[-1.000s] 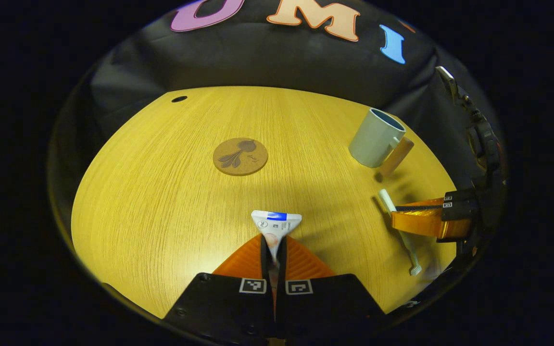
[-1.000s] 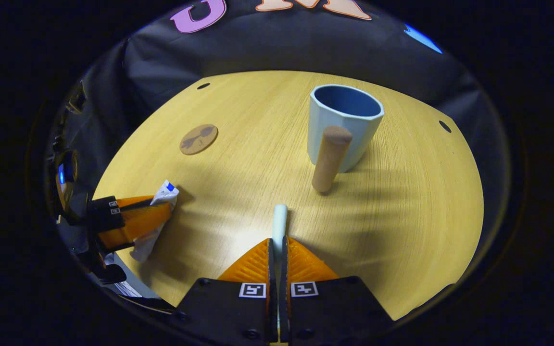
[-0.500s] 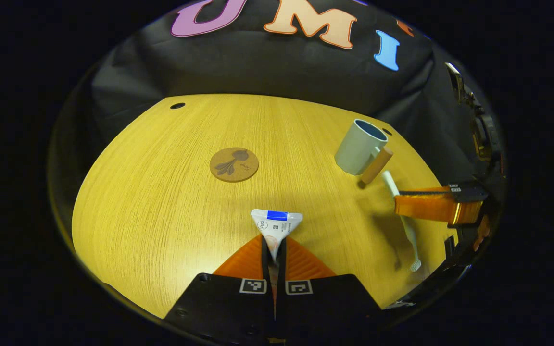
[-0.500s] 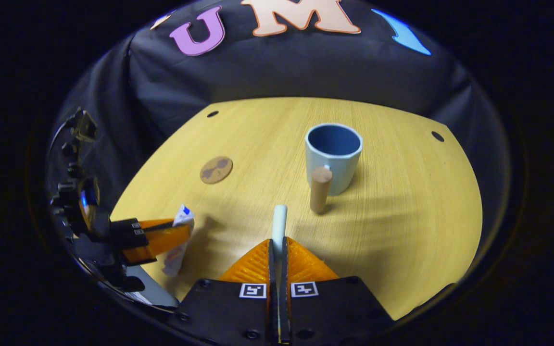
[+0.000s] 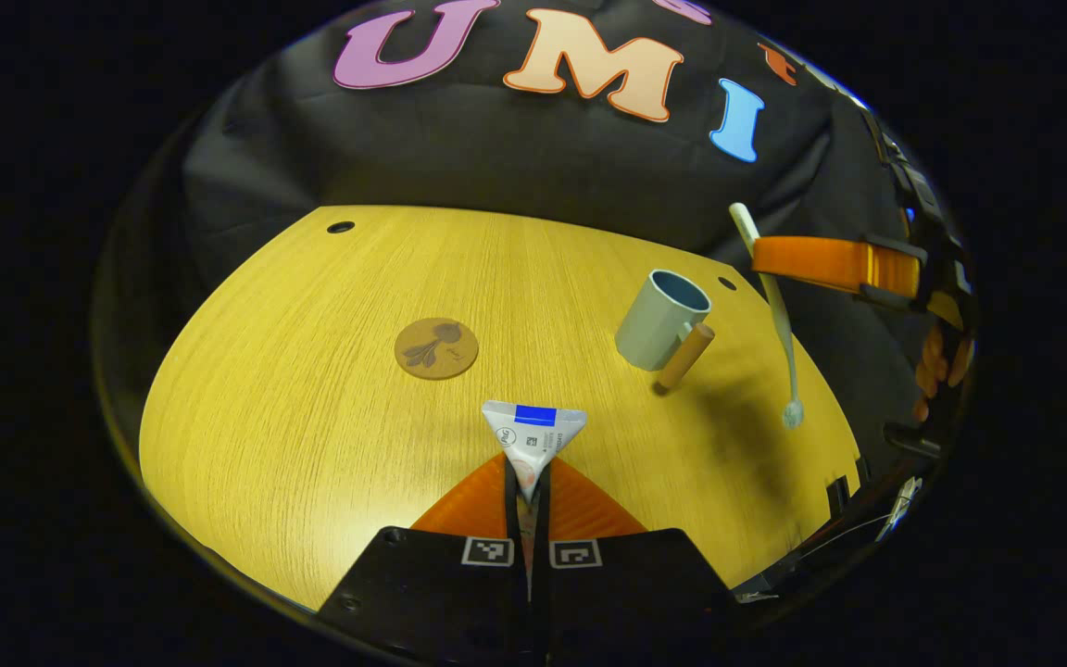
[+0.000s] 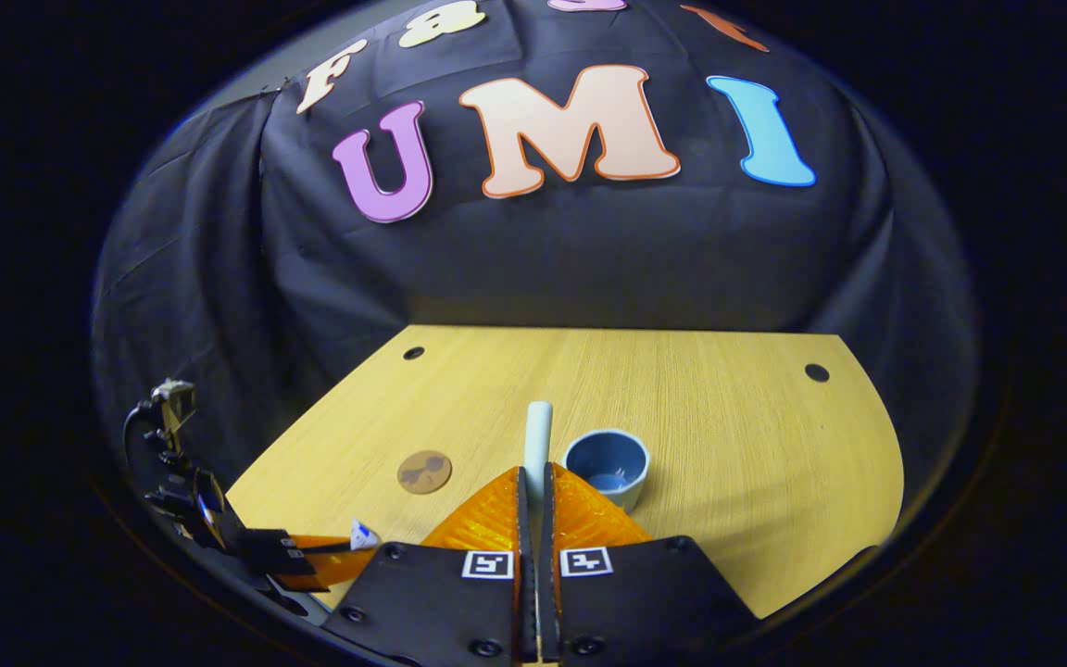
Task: Put the toothbrush and toothpaste on the desktop into the cup, then pick up the cup and place it on the coaster on the desktop.
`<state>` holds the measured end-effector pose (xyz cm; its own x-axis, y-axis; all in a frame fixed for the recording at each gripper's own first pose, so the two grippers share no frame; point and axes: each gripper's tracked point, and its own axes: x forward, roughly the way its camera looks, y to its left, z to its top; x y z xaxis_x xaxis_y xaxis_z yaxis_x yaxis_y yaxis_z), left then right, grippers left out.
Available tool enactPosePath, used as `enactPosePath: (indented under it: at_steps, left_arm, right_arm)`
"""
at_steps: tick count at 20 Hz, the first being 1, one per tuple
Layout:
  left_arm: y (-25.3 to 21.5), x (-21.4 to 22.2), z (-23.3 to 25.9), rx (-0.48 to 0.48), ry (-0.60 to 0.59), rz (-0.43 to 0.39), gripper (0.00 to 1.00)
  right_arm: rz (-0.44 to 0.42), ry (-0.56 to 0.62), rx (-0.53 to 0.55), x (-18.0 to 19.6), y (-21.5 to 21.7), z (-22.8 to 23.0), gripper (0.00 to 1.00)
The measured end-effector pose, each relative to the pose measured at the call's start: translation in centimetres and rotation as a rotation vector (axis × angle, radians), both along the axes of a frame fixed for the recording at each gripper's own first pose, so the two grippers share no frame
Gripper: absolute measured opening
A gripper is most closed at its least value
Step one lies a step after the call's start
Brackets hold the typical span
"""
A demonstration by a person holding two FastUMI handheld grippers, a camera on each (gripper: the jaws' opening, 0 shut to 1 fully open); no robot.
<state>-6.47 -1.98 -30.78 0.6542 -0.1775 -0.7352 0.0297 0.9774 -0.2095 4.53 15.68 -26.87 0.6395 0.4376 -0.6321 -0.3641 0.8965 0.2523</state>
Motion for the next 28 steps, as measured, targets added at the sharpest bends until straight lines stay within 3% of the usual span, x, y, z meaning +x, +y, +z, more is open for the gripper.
enactPosePath:
  at_steps: [8, 13, 18, 21, 28]
  left_arm:
    - [-0.6, -0.4, 2.4, -0.030, -0.070, 0.036, 0.00]
    - [-0.1, -0.6, 3.6, -0.012, -0.103, 0.070, 0.00]
    - [-0.1, -0.7, 4.9, -0.023, -0.141, 0.094, 0.00]
    - [-0.5, 0.2, 5.6, -0.043, -0.156, 0.106, 0.00]
    - [-1.6, 4.0, 8.0, -0.059, -0.231, 0.057, 0.01]
  right_arm:
    - [-0.099, -0.150, 0.137, 9.0, 0.7, 2.0, 0.04]
    - [-0.111, -0.220, 0.112, 12.3, 1.4, -0.2, 0.04]
    - [-0.112, -0.216, 0.077, 12.6, 1.7, -3.0, 0.02]
    - [-0.100, -0.202, 0.040, 11.5, 1.7, -4.9, 0.07]
    - [-0.090, -0.128, -0.005, 8.4, 0.3, -7.4, 0.08]
